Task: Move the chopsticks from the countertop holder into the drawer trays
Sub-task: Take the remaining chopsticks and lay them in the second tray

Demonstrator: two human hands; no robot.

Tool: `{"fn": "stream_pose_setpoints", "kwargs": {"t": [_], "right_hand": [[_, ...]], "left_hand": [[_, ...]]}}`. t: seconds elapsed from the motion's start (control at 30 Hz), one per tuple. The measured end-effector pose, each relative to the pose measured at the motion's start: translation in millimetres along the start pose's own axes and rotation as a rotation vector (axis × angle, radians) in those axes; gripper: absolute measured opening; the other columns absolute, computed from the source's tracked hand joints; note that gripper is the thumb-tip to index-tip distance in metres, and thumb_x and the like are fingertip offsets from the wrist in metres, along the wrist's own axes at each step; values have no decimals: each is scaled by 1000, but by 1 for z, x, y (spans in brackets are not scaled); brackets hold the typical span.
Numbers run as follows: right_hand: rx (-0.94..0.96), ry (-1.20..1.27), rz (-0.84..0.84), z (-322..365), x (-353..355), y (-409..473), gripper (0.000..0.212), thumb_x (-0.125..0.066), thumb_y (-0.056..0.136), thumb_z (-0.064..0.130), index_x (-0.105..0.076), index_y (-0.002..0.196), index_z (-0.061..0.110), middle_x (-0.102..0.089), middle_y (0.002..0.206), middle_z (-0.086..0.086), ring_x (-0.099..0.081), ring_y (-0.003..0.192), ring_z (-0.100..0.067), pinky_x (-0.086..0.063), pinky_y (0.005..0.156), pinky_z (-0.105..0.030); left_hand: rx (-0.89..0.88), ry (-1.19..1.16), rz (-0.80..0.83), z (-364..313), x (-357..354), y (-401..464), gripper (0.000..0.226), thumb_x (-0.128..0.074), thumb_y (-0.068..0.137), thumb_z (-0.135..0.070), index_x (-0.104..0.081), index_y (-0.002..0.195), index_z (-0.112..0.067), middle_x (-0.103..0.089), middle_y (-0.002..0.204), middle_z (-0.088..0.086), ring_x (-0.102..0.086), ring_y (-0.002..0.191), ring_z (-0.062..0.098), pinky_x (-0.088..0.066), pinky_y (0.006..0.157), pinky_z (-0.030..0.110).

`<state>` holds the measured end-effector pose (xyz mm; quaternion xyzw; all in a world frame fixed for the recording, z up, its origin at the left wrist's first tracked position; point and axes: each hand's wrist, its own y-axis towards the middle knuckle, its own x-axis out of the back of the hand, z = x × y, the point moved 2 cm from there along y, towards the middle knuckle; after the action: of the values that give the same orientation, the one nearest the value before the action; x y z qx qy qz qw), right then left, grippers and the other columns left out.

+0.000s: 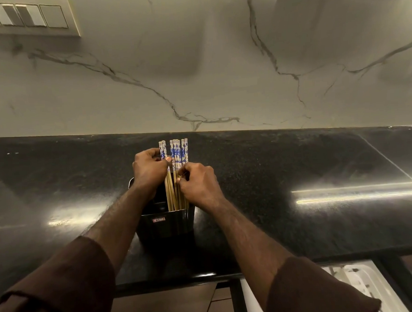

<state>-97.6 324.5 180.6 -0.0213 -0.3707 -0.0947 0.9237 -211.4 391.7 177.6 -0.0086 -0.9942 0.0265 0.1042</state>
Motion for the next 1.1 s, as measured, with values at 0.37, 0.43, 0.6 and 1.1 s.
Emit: {"fn": "stream_pose_setpoints", "kwargs": {"t": [0.37,0.43,0.6,1.1], "right_hand": [[-51,5,65,7,-9,3,29,-64,91,17,-59,120,16,-66,111,-5,-65,97,-16,-58,77,-29],[-50,-4,80,10,-12,4,31,-64,91,16,-58,122,15,-66,111,-6,-65,95,-17,-57,73,-27],[-56,52,123,15,-14,5,27,-62,93,18,-59,120,14,-66,110,-6,-65,96,-16,-56,79,-30],[-55,662,292,23,28,-19,29,-55,97,18,-61,122,4,-70,110,-16,-69,95,-25,-57,87,-38]], "left_hand": [[48,-175,-36,-9,5,-9,27,-56,94,0,-61,119,-8,-73,96,5,-73,86,12,-60,78,30],[56,-203,-30,-10,7,-12,26,-55,94,0,-61,117,-9,-72,95,4,-72,83,11,-60,75,27],[61,-233,44,-14,13,-14,27,-53,95,0,-61,120,-8,-73,102,8,-73,88,15,-60,78,31],[-193,-441,156,-113,39,-22,25,-49,93,10,-65,102,-8,-72,96,10,-73,82,18,-60,76,28]]}}
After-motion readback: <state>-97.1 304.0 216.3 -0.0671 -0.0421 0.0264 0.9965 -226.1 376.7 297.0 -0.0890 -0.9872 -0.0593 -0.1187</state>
